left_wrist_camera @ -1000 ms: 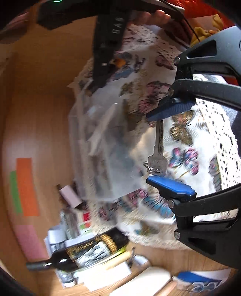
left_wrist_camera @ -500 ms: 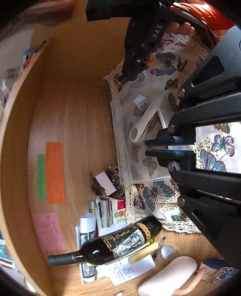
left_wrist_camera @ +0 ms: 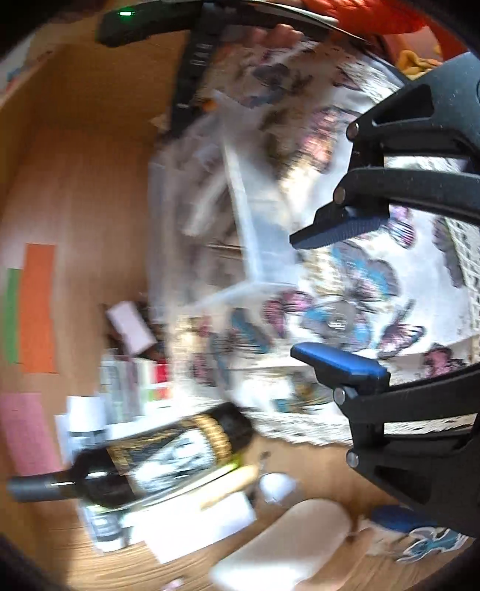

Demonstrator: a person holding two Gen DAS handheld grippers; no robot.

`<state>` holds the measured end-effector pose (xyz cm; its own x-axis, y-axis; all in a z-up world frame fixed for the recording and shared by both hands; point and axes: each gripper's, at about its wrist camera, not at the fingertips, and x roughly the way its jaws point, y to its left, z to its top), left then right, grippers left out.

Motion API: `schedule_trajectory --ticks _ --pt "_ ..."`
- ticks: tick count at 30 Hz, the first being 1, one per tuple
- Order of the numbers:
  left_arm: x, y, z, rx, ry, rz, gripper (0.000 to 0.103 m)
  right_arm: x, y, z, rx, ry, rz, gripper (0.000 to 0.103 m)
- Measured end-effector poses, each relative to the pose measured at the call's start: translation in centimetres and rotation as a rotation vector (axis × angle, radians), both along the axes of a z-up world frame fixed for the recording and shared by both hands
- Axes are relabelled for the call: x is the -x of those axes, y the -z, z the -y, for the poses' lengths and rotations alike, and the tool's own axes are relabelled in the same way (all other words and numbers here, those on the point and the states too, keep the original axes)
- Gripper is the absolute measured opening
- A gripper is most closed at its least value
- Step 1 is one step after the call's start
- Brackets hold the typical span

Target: Organize rigid objects

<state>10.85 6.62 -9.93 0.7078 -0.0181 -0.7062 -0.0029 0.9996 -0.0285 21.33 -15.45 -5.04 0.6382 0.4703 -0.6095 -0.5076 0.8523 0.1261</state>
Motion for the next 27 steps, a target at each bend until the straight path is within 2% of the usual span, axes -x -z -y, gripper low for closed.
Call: schedule_trajectory --ticks 4,8,14,19,22,25,27 --pt "-0.5 2.9 -0.3 0.006 0.010 -0.100 0.064 -1.2 0.5 -0.4 0.000 0.004 -0.030 0.021" --pt "-1.2 4.6 -0.3 0.013 0.031 -0.156 0.069 -2.0 1.0 -0.9 0.012 0.007 -0.045 0.021" --pt "-2.0 5.2 -0.1 -0.011 0.054 -0.175 0.077 -2.4 1.4 -1.4 0.038 -0.007 -0.054 0.021" --pt "-2.9 5.6 0.3 -0.025 0.059 -0.174 0.078 -2.6 1.6 -1.6 0.042 -0.017 -0.058 0.021" --pt "-3.2 5.5 0.3 -0.025 0.044 -0.160 0.073 -2.4 1.5 -1.5 0.032 -0.022 -0.062 0.021" --pt "-3.4 5.4 0.3 -0.033 0.039 -0.147 0.058 -1.9 1.2 -1.3 0.030 -0.027 -0.055 0.021" --pt "-3.6 5.3 0.4 -0.032 0.037 -0.143 0.041 -1.5 1.1 -1.2 0.030 -0.029 -0.050 0.021"
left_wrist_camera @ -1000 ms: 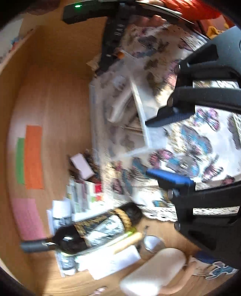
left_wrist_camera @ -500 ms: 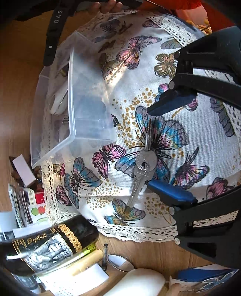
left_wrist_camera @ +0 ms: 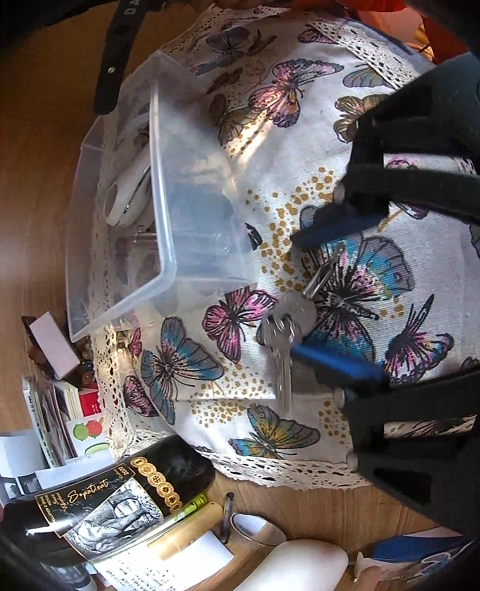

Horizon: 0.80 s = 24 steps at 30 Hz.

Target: Organize rigid objects

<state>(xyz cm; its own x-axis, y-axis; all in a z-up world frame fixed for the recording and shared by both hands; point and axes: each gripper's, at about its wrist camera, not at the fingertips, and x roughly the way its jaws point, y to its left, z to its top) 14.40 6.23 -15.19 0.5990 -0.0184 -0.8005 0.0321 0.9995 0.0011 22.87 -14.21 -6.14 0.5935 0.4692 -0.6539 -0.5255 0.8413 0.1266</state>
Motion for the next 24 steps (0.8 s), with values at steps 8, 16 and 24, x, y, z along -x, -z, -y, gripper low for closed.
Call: schedule_trajectory --ticks 8,16,24 --pt "-0.1 -0.5 0.2 -0.010 -0.028 0.007 0.006 1.3 -0.1 0.0 -0.004 -0.016 0.006 0.021" --pt "2.1 -0.6 0.6 0.020 -0.018 0.012 0.006 2.2 -0.2 0.2 -0.011 -0.017 0.006 0.021" --pt "5.3 -2.7 1.5 0.050 -0.031 0.102 0.006 3.2 -0.1 -0.1 -0.018 -0.023 0.007 0.021"
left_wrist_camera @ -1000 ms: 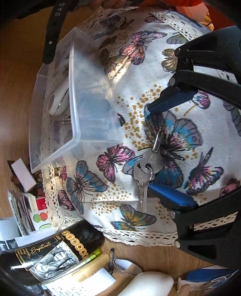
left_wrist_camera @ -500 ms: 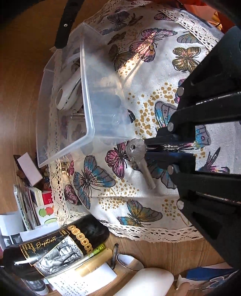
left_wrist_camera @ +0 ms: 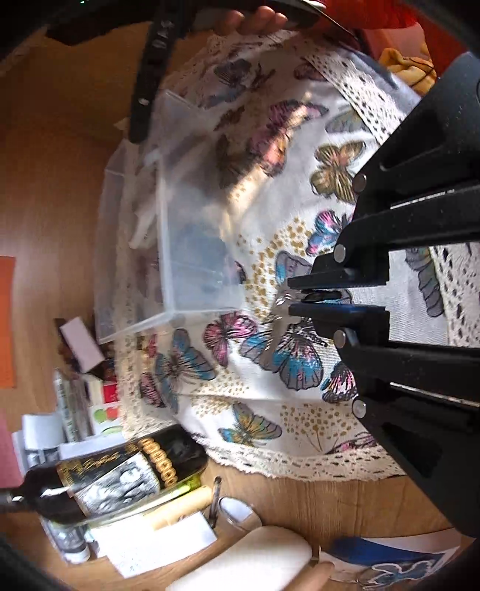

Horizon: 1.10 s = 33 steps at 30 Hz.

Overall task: Organize rigid objects
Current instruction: 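Carry the keys with the left tool into the box and open it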

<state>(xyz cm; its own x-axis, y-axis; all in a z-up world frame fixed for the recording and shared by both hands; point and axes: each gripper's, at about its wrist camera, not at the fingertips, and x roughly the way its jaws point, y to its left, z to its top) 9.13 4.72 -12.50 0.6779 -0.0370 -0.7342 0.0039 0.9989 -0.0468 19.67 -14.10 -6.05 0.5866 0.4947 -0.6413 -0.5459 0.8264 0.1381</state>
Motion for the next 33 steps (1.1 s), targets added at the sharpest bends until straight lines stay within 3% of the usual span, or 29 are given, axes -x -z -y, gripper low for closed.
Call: schedule_trajectory --ticks 7,19,33 --pt "0.8 -1.7 0.0 0.021 0.000 0.039 0.005 1.4 -0.4 0.1 -0.010 -0.009 0.017 0.021" --pt "1.1 -6.1 0.7 -0.022 0.001 0.150 0.005 2.5 -1.2 1.0 -0.039 -0.005 0.041 0.021" --pt "-1.9 -12.6 0.9 -0.022 0.026 0.260 0.005 2.6 -2.1 1.6 -0.072 -0.005 0.060 0.021"
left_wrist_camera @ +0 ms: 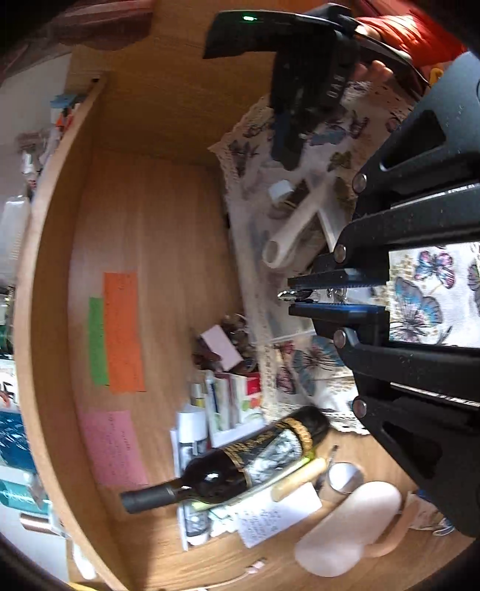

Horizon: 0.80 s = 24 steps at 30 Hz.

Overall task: Organize rigid objects
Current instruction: 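Carry the keys with the left tool into the box and open it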

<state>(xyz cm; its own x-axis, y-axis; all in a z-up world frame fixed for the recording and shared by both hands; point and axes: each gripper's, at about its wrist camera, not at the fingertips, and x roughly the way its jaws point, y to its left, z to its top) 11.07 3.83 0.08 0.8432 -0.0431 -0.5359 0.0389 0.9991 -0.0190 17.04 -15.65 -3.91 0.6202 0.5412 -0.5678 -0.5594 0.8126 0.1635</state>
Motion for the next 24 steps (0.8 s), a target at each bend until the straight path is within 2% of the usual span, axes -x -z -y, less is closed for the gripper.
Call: schedule_trajectory --ticks 4,8,12,19,22,24 --pt "-1.5 -1.5 0.0 0.004 0.009 0.018 0.005 -0.2 0.0 0.0 -0.007 0.002 0.000 0.022" --pt "-3.4 -1.7 0.0 0.010 0.019 0.012 0.005 -0.6 0.0 0.1 -0.015 0.008 -0.005 0.022" --pt "-5.3 0.1 0.2 -0.018 0.011 -0.013 0.005 -1.0 0.2 0.1 -0.012 0.015 -0.017 0.022" --pt "-8.2 6.6 0.3 -0.051 0.000 -0.188 0.006 -1.8 1.1 -0.3 0.009 0.015 -0.050 0.022" --pt "-7.6 6.6 0.1 -0.053 -0.005 -0.181 0.009 -1.8 1.1 -0.5 0.015 0.010 -0.052 0.022" --pt "-6.9 5.8 0.1 -0.050 -0.007 -0.157 0.016 -1.6 0.8 -0.5 0.014 0.008 -0.043 0.024"
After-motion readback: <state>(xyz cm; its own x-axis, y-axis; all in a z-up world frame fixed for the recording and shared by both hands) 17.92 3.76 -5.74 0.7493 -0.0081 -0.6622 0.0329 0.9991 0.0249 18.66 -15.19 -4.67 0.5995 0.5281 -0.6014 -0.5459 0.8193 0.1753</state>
